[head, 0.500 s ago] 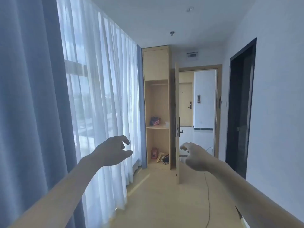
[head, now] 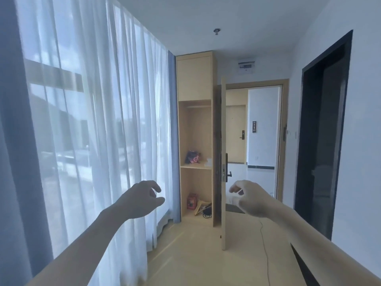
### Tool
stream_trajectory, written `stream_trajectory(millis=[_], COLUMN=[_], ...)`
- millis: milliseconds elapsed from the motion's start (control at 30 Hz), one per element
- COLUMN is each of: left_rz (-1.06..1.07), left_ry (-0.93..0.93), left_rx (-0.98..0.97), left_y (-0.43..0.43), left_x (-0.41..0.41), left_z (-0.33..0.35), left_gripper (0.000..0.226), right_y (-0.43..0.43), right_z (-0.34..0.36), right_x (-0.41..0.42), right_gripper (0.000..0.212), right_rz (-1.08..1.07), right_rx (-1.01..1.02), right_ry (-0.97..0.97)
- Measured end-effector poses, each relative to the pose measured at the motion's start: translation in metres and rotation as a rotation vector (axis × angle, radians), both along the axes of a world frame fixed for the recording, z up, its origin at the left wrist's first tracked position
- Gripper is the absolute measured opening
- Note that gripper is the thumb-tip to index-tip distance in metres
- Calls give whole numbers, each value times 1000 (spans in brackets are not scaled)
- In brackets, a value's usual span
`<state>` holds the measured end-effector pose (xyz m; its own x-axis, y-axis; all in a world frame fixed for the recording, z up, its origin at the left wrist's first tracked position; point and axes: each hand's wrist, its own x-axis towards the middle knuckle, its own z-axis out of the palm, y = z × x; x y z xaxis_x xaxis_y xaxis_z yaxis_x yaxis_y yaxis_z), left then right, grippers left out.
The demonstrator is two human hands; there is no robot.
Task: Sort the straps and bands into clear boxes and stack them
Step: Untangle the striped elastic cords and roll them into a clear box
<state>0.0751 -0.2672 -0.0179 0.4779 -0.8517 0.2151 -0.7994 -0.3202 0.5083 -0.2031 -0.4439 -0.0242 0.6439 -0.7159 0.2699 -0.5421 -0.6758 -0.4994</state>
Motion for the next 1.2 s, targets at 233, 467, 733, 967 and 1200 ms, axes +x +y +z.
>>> stream_trajectory(millis=[233,467,733,967,1200], left_rz=[25,3,-11,-72,-100], left_ry=[16,49,57,59,58], left_rx=[44,59,64,54,45], left_y=[-82,-174,-283,-379,-466], left_x=[44,120,269,388,461], left_z=[-9,-22,-17,-23,-44], left_gripper=[26,27,27,22,21], right_y=[-81,-159,-265,-348,-424], right_z=[-18,-35,-30,-45,-67], right_x=[51,127,271,397,460], right_gripper=[33,22,4,5,9], right_rz=[-8,-45,-83,-103,-135], right_rx=[48,44,62,94,135], right_ry=[27,23,-18,-25,-32])
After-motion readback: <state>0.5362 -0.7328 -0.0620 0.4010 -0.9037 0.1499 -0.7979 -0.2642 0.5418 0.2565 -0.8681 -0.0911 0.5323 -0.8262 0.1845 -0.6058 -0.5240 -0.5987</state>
